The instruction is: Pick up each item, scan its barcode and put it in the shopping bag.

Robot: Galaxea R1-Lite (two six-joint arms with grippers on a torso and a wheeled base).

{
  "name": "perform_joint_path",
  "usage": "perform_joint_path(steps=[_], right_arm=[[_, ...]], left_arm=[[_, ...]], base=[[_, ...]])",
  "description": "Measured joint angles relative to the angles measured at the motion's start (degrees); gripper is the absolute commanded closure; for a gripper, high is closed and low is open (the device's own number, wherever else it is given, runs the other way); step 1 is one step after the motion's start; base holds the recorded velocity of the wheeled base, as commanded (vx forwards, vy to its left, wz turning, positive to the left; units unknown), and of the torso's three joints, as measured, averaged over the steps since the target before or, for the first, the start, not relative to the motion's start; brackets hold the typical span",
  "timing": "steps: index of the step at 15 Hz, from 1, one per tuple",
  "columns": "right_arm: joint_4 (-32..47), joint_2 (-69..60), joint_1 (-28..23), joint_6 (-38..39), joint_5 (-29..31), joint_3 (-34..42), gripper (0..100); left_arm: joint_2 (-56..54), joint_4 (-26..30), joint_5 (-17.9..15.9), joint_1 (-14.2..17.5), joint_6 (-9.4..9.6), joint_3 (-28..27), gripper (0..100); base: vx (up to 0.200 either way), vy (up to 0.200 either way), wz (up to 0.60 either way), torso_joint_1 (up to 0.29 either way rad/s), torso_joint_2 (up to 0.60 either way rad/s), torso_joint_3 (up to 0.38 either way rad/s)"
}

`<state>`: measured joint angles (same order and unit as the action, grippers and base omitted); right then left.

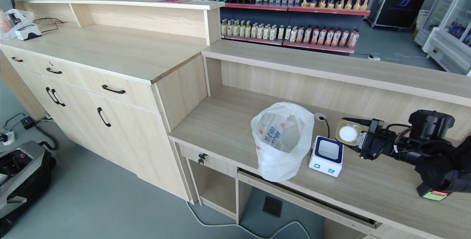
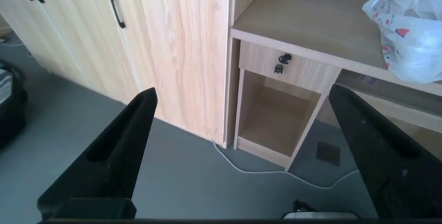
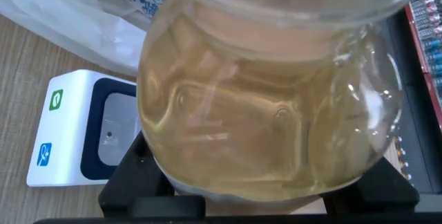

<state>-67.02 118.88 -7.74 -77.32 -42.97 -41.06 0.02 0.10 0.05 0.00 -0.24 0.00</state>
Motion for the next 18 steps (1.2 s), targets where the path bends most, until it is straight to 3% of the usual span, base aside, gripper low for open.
perform_joint_path(steps=[18], right_arm=[[-3.2,9.7,3.9,2.1,-0.4,-7.3,100]], left_arm=[[0.0,0.0,0.0,0.0,0.00,0.0,0]], base=[[0.000,0.000,0.00,0.000,0.00,0.000]])
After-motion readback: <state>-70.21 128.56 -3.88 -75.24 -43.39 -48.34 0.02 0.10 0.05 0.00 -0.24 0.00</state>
